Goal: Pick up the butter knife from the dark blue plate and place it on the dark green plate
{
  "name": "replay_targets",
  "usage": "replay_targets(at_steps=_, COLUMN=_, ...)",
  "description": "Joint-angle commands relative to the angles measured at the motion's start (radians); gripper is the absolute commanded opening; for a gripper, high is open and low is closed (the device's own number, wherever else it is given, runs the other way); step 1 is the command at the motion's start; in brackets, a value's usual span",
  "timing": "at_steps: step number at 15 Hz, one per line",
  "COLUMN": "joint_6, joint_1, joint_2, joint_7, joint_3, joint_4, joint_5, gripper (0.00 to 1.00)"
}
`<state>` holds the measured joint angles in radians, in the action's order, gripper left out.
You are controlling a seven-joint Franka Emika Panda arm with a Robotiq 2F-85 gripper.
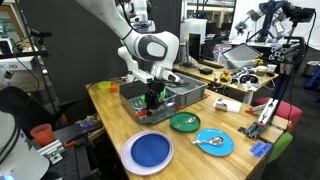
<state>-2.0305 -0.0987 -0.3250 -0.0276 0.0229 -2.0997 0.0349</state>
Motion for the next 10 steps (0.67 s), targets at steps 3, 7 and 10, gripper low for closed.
replay_targets(at_steps=3, joint_6=0.21, joint_1=0.024, joint_2=-0.122, joint_7=-0.039, joint_3=0.002, joint_4=0.229, joint_5=0.057, gripper=0.04)
replay_targets(at_steps=7, joint_6=0.282, joint_1=0.027, joint_2=-0.222, joint_7=-0.058, joint_3=-0.022, joint_4=0.385, joint_5=0.08, gripper=0.04)
replay_targets(at_steps=10, joint_6=0.308, joint_1=0.035, joint_2=-0.304, joint_7=-0.045, joint_3=-0.028, joint_4=0.501, joint_5=0.1, gripper=0.04)
